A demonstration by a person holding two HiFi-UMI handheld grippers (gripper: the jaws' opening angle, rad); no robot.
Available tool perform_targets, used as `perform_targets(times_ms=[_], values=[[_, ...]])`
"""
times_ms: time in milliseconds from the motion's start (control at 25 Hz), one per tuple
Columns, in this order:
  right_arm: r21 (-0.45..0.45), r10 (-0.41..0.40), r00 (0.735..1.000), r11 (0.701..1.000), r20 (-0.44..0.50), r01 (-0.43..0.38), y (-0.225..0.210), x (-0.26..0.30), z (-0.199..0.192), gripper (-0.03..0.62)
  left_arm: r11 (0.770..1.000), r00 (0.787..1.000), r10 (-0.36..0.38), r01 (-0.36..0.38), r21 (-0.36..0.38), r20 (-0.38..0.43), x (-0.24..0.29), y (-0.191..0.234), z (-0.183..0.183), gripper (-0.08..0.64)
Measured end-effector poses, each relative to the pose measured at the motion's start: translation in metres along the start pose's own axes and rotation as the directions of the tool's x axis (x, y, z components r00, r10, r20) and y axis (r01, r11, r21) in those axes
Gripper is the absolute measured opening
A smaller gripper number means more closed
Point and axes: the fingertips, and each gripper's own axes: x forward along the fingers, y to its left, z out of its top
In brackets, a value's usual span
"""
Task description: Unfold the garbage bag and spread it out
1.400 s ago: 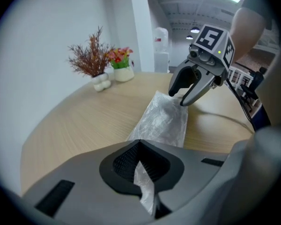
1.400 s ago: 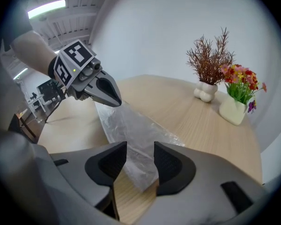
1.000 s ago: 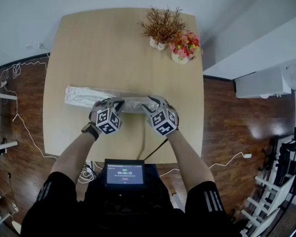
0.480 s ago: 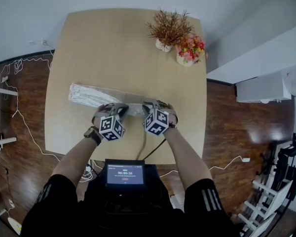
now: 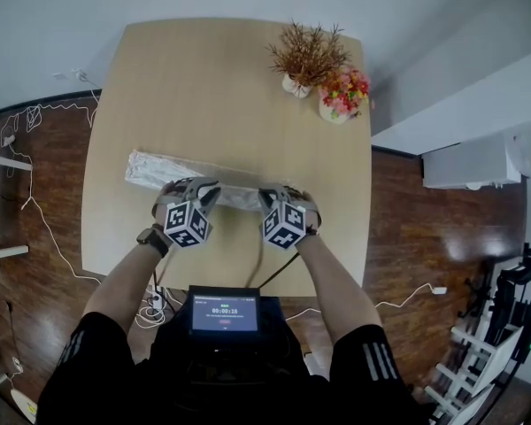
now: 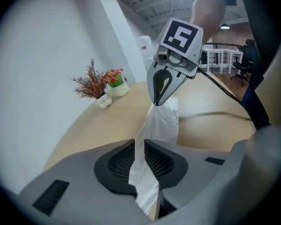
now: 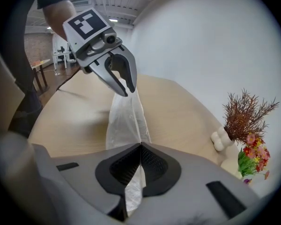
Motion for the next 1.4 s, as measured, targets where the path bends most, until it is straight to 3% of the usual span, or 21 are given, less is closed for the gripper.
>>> perform_targets(times_ms=[200, 280, 400, 600, 760, 960, 1160, 1280, 1400], values=[[-0.003, -0.005, 1.000, 1.000, 0.015, 0.005, 0.000, -0.004, 0.006, 0.018, 0.998, 0.992, 0.021, -0.015, 0.055, -0.122, -0.014, 0.043, -0.051, 0.063], [-0.003, -0.008, 1.000, 1.000, 0.019, 0.008, 0.001, -0.005, 0.007, 0.018, 0.998, 0.981, -0.020, 0.033, 0.061, -0.195, -0.016, 0.054, -0.078, 0.089], [-0.007, -0.009, 1.000, 1.000, 0.022, 0.009, 0.003, -0.006, 0.008, 0.018, 0.988, 0.945, -0.101, 0.132, 0.078, -0.311, -0.018, 0.060, -0.116, 0.177], [-0.039, -0.012, 1.000, 0.999, 0.029, 0.014, 0.004, -0.009, 0.015, 0.018, 0.948, 0.878, -0.181, 0.275, 0.160, -0.442, -0.013, 0.064, -0.157, 0.189], [-0.067, -0.013, 0.999, 0.998, 0.030, 0.015, 0.007, -0.010, 0.017, 0.018, 0.907, 0.844, -0.218, 0.361, 0.218, -0.491, -0.006, 0.060, -0.161, 0.189], [-0.069, -0.017, 0.999, 0.997, 0.035, 0.020, 0.009, -0.013, 0.020, 0.018, 0.880, 0.814, -0.252, 0.418, 0.226, -0.523, -0.002, 0.050, -0.167, 0.181], [-0.082, -0.026, 0.999, 0.996, 0.045, 0.030, 0.008, -0.017, 0.022, 0.018, 0.880, 0.819, -0.275, 0.425, 0.210, -0.504, -0.005, 0.042, -0.167, 0.005], [-0.089, -0.035, 0.998, 0.995, 0.055, 0.039, 0.009, -0.021, 0.024, 0.018, 0.886, 0.831, -0.280, 0.416, 0.203, -0.482, -0.010, 0.038, -0.164, 0.003], [-0.093, -0.046, 0.997, 0.994, 0.066, 0.052, 0.010, -0.027, 0.028, 0.018, 0.902, 0.868, -0.234, 0.362, 0.236, -0.437, -0.019, 0.041, -0.152, 0.003]])
